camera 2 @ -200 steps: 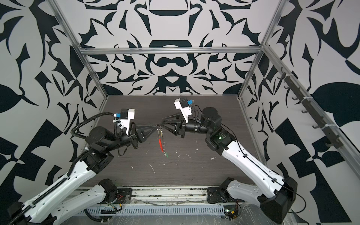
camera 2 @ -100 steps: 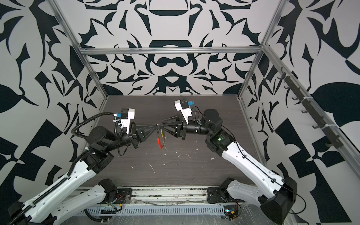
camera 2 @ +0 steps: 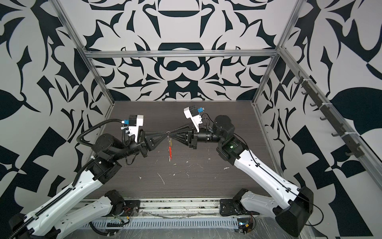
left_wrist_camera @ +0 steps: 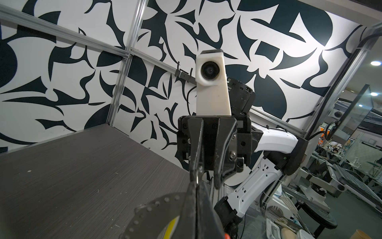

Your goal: Remove the keys from the keyring

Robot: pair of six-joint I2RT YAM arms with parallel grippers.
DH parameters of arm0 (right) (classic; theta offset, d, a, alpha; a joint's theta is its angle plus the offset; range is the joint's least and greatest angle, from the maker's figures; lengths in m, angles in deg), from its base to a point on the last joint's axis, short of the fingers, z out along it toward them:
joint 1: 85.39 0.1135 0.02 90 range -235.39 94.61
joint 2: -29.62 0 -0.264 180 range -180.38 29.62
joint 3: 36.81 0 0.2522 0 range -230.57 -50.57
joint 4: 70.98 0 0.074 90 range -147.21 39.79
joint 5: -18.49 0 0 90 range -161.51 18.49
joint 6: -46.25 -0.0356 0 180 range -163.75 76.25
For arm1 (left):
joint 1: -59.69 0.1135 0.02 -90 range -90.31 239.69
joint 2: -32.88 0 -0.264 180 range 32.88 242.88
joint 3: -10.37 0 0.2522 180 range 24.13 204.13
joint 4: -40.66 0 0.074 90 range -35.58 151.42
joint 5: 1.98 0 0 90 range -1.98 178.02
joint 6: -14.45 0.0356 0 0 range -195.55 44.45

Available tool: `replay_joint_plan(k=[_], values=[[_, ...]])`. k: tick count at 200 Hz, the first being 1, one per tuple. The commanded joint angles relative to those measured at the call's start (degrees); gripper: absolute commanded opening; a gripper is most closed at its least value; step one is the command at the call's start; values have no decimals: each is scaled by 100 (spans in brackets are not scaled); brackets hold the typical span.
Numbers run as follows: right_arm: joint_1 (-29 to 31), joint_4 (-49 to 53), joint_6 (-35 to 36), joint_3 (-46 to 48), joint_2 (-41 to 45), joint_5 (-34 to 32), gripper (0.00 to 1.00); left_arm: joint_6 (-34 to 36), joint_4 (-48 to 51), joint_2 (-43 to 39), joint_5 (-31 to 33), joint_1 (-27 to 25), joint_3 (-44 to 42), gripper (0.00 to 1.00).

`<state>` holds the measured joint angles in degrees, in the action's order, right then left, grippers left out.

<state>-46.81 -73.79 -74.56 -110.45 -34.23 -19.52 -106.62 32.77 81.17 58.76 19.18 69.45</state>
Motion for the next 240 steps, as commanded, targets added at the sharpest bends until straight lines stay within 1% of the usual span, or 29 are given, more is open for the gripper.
replay_joint_plan(k=[1, 18, 32, 48, 60, 73, 88, 107, 116, 126, 154, 171, 177, 199, 216, 240], values=[[-10, -337, -31, -105, 13, 111, 20, -4, -240, 13, 37, 8, 21, 0], [-4, -344, -46, -93, -4, 114, 16, -30, -267, 38, 22, 8, 31, 0], [-5, -332, -57, -77, -21, 110, 15, -31, -283, 50, 15, 9, 38, 0], [-8, -346, -73, -37, -21, 107, 9, -40, -296, 66, 6, 8, 32, 0], [-9, -330, -82, -8, -22, 88, 0, -57, -288, 75, 6, 8, 39, 0], [-9, -213, -39, -13, -5, 55, 0, -66, -217, 67, 4, 8, 72, 0], [-9, 230, 177, -112, 50, 40, 0, -49, 46, 55, 16, 9, 166, 0], [-18, 1098, 613, -312, 164, -49, 0, 37, 457, -6, 33, 8, 264, 29], [-17, 1512, 803, -407, 221, -106, 0, 84, 682, -42, 24, 8, 317, 37], [-18, 1993, 1018, -531, 259, -140, 0, 157, 1003, -74, 19, 8, 386, 41], [-19, 2900, 1274, -849, 250, -230, 0, 401, 2124, 31, -185, 8, 844, 45], [-19, 3396, 1389, -1092, 137, -210, 0, 590, 2895, 215, -507, 8, 1259, 46], [-18, 3544, 1430, -1174, 101, -183, 0, 685, 3191, 284, -584, 8, 1424, 45], [-18, 4041, 1659, -1429, 11, -136, 0, 989, 4024, 556, -863, 8, 1860, 37], [-18, 4355, 1826, -1614, -55, -92, 0, 1167, 4415, 712, -1040, 8, 2061, 36], [-19, 4507, 1878, -1737, -144, 15, 0, 1297, 4648, 940, -1357, 8, 2219, 37]])
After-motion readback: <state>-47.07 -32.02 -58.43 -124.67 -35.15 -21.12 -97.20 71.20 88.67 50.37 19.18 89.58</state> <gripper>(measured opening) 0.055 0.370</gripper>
